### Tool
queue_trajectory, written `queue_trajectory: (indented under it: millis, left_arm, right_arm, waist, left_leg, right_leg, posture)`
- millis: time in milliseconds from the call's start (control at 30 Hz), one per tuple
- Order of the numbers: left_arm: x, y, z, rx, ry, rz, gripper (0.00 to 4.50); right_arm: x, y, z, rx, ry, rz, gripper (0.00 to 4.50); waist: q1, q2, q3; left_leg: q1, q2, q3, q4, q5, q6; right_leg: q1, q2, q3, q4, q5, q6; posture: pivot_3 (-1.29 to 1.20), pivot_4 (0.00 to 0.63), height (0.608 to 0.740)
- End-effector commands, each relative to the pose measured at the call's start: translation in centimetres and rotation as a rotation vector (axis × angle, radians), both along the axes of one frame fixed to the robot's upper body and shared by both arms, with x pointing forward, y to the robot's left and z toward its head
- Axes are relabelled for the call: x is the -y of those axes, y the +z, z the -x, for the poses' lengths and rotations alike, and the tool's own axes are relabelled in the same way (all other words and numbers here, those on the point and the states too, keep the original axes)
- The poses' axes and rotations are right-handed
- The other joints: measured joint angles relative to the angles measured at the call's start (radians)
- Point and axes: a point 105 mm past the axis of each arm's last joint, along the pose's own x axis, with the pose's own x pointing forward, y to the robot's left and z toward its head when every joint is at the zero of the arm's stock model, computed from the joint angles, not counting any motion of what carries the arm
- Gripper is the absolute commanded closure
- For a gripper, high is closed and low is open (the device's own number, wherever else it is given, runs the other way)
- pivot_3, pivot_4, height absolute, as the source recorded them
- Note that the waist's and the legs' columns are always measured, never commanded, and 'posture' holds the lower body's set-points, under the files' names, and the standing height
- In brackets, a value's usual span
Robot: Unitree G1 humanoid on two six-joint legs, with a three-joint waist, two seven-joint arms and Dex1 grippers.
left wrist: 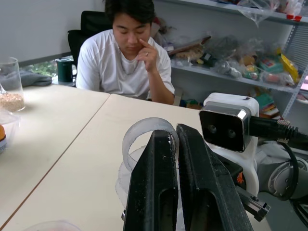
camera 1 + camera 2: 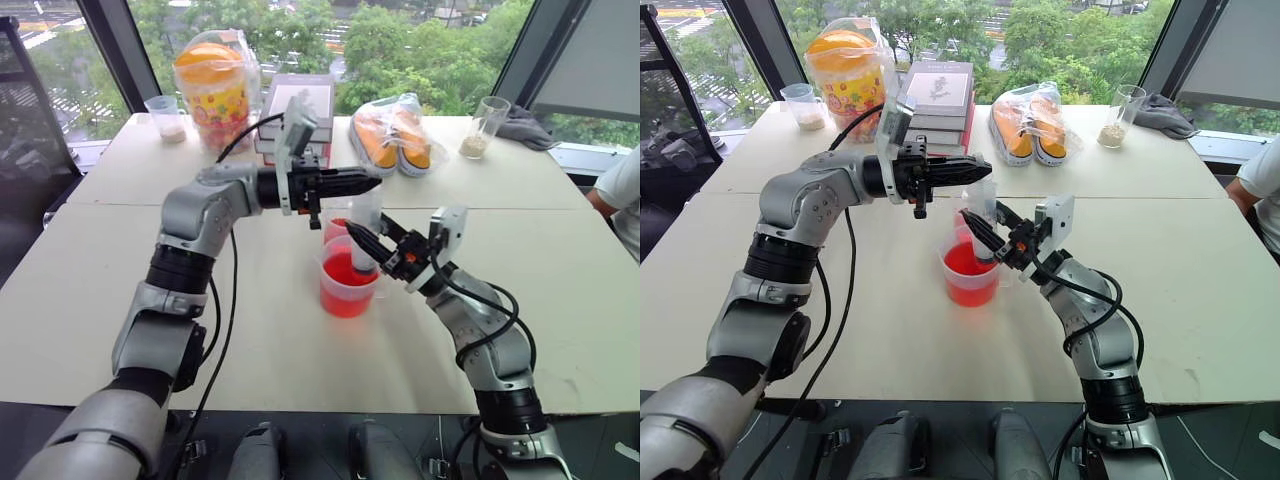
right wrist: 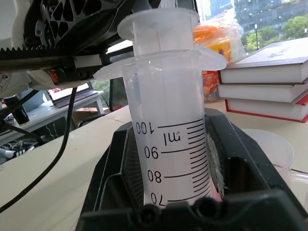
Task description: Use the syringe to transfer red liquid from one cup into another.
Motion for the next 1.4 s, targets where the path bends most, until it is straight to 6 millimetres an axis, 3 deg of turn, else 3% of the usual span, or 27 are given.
queue_trajectory:
  millis: [33,333,500,533,600,733,1033,1167,1267,1400]
  left_arm:
    - [-2.2,6.2,0.1,0.218,0.087,0.129,4.47]
    - [-2.3,6.1,0.2,0.221,0.088,0.128,4.47]
    - [-2.0,4.6,1.1,0.145,0.017,0.088,4.47]
    - [-2.0,4.3,1.4,0.126,0.0,0.082,3.82]
    - [-2.2,3.7,1.6,0.118,-0.001,0.061,3.05]
    - [-3.3,2.6,1.4,0.11,0.043,0.028,1.06]
    - [-8.0,0.9,1.4,0.059,0.178,-0.033,1.06]
    - [-10.1,0.7,2.0,0.041,0.234,-0.045,1.06]
    - [-10.9,0.6,2.1,0.034,0.269,-0.046,1.06]
    - [-10.6,0.4,2.4,0.046,0.275,-0.054,1.06]
  right_arm:
    - [-1.8,-2.2,1.2,-0.061,0.119,0.057,3.11]
    - [-1.9,-2.1,1.3,-0.06,0.121,0.059,3.11]
    - [-1.8,-0.2,1.3,-0.008,0.122,0.049,3.11]
    - [-1.8,0.3,1.4,0.006,0.123,0.047,3.11]
    - [-1.8,1.4,1.5,0.028,0.124,0.035,3.11]
    - [-1.7,2.9,1.7,0.051,0.128,0.018,3.11]
    - [-1.4,5.4,1.8,0.076,0.135,-0.012,3.11]
    - [-1.1,8.0,1.1,0.115,0.13,-0.072,3.11]
    - [-0.7,10.6,-0.7,0.167,0.109,-0.117,3.11]
    - [-0.2,13.6,-5.0,0.255,0.034,-0.155,3.11]
  waist:
    - [0.0,0.0,0.0]
    - [0.0,0.0,0.0]
    - [-0.002,0.0,0.0]
    - [-0.003,0.0,0.0]
    - [-0.004,0.0,0.0]
    - [0.0,0.0,0.0]
    - [-0.003,0.0,0.0]
    - [-0.001,0.0,0.0]
    - [-0.002,0.0,0.0]
    - [-0.004,0.0,0.0]
  left_leg:
    - [0.0,0.0,0.0,0.0,0.0,0.0]
    - [0.0,0.0,0.0,0.0,0.0,0.0]
    - [0.0,0.0,0.0,0.0,0.0,0.0]
    - [0.0,0.0,0.0,0.0,0.0,0.0]
    - [0.0,0.0,0.0,0.0,0.0,0.0]
    - [0.0,0.0,0.0,0.0,0.0,0.0]
    - [0.0,0.001,0.0,0.0,0.0,0.0]
    - [0.0,0.0,0.0,0.0,0.0,0.0]
    - [0.0,0.0,0.001,0.0,0.0,0.0]
    - [0.0,0.0,0.001,0.0,0.0,0.0]
  right_leg:
    - [0.0,0.0,0.0,0.0,0.0,0.0]
    - [0.0,0.0,0.0,0.0,0.0,0.0]
    - [0.0,0.0,0.0,0.0,0.0,0.0]
    - [0.0,0.0,0.0,0.0,0.0,0.0]
    - [0.0,0.0,0.0,0.0,0.0,0.0]
    - [0.0,0.0,0.0,0.0,0.0,0.0]
    - [-0.001,0.0,0.0,0.001,0.0,0.0]
    - [-0.001,-0.001,0.0,0.001,0.0,0.0]
    - [-0.001,-0.001,0.0,0.001,0.0,0.0]
    - [-0.001,-0.001,0.0,0.001,0.0,0.0]
  posture:
    - [0.0,0.15,0.74]
    - [0.0,0.15,0.74]
    - [0.0,0.15,0.74]
    - [0.0,0.15,0.74]
    - [0.0,0.15,0.74]
    - [0.0,0.15,0.74]
    - [0.0,0.15,0.74]
    - [0.0,0.15,0.74]
    - [0.0,0.15,0.74]
    - [0.0,0.15,0.74]
